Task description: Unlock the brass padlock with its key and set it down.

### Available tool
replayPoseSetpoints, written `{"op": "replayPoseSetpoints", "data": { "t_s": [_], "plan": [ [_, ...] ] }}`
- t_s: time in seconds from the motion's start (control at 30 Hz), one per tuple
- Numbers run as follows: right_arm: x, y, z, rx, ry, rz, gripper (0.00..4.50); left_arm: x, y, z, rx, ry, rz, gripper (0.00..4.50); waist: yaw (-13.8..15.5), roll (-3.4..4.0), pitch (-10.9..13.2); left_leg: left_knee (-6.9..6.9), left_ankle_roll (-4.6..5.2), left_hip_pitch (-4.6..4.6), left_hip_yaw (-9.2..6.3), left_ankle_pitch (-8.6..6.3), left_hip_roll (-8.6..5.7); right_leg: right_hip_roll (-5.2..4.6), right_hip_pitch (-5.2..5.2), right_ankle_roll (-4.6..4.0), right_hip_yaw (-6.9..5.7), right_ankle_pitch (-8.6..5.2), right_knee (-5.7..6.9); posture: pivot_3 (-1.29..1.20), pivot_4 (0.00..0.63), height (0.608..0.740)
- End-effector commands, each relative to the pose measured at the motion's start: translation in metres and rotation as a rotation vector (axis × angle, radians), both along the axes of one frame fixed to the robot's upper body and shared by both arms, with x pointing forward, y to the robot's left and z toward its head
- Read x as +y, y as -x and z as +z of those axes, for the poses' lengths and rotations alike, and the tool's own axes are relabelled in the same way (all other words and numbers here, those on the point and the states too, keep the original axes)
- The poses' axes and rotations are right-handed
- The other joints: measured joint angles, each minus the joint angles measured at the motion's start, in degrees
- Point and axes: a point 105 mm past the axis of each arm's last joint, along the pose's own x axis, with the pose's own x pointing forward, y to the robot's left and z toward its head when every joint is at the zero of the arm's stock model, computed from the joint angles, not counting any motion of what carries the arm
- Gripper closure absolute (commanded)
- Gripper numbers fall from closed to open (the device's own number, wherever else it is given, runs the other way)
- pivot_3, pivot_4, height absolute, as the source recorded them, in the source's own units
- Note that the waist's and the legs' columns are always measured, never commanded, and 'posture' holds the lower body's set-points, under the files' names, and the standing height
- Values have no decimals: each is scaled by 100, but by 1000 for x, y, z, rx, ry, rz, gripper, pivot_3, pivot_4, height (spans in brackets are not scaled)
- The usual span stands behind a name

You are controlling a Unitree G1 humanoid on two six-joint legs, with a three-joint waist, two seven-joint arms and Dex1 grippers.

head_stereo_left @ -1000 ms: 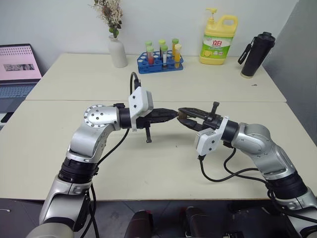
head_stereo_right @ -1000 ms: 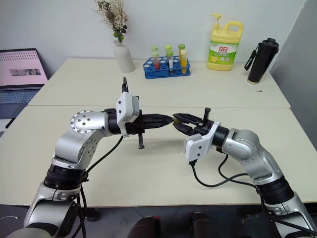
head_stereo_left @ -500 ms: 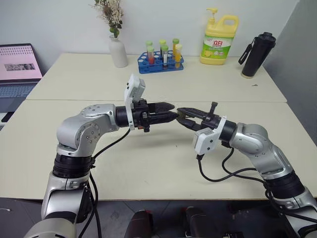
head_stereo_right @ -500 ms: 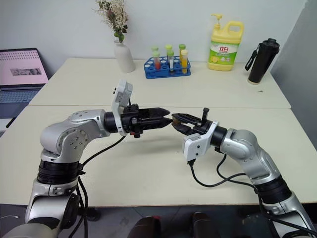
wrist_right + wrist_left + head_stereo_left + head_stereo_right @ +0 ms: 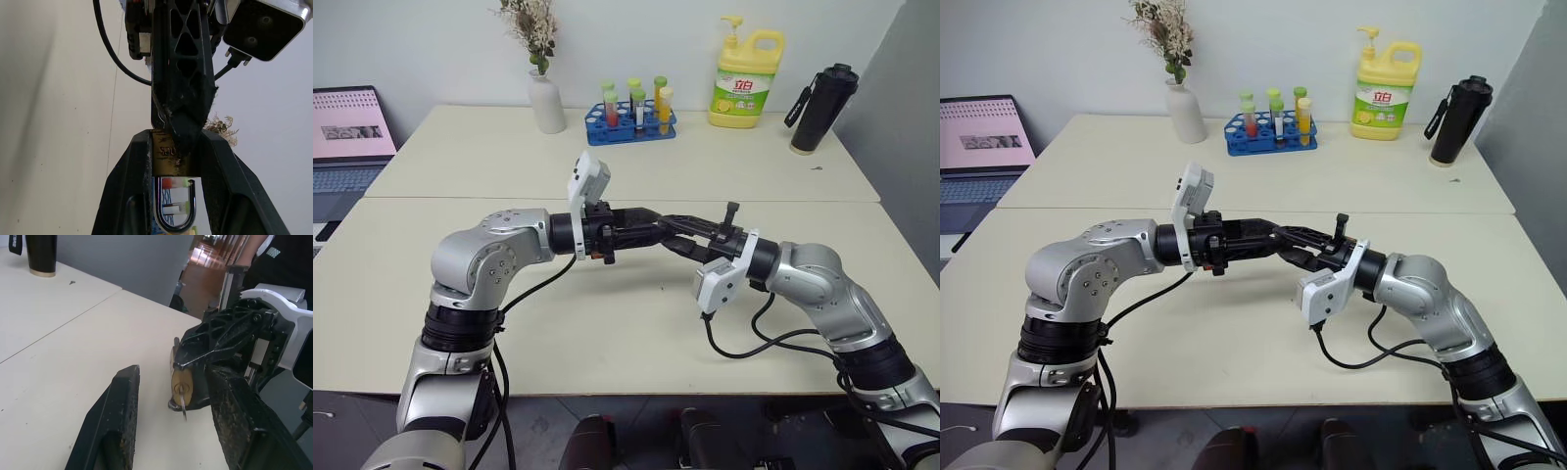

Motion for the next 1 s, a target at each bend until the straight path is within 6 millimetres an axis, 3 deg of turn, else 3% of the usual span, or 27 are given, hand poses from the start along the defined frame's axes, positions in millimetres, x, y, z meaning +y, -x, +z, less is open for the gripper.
{"op": "replayPoseSetpoints", "data": {
  "t_s": [0.03,0.17,0.27,0.4,0.43,0.7,0.9,0.97,1.0],
  "plan": [
    [3,5,12,-54,-11,29,3575,-5,3,13,-50,21,-21,2294,0,0,0,0,0,0,0,0,0,0,0,0,0,0,0,0,150,740],
    [3,6,12,-58,-9,33,3575,-5,6,12,-43,23,-38,2294,0,0,0,0,-1,0,0,0,0,0,0,-1,0,0,0,0,150,740],
    [4,6,11,-62,-7,36,3575,-4,4,13,-44,29,-28,2906,0,0,0,0,-1,0,0,0,0,0,0,-1,0,1,0,0,150,740],
    [4,7,11,-68,-1,40,3575,-5,4,13,-50,31,-30,4226,0,0,0,0,-1,0,1,1,0,0,0,-4,0,2,0,0,150,740],
    [4,7,11,-68,-1,40,3575,-5,4,13,-49,31,-30,4332,0,0,0,0,-1,0,0,1,0,0,0,-4,0,2,0,0,150,740],
    [-1,2,6,4,-8,11,3575,-7,6,11,-62,21,-39,4329,0,0,0,0,-2,0,0,1,0,0,0,-8,0,5,0,0,150,740],
    [-26,-12,7,145,-67,-109,1509,-5,6,11,-72,19,-51,4329,1,0,0,0,-2,-1,1,1,-1,-1,0,-8,0,5,0,0,150,740],
    [-39,-8,-2,300,-83,-128,791,-4,6,11,-79,18,-62,4329,9,0,0,0,-2,-1,2,1,-1,-1,0,-9,1,5,-1,0,150,740],
    [-41,-5,-5,376,-96,-120,752,-4,6,11,-81,17,-66,4329,16,0,0,0,-2,-1,0,1,-2,-1,1,-8,-1,5,-1,0,150,740]
  ]
}}
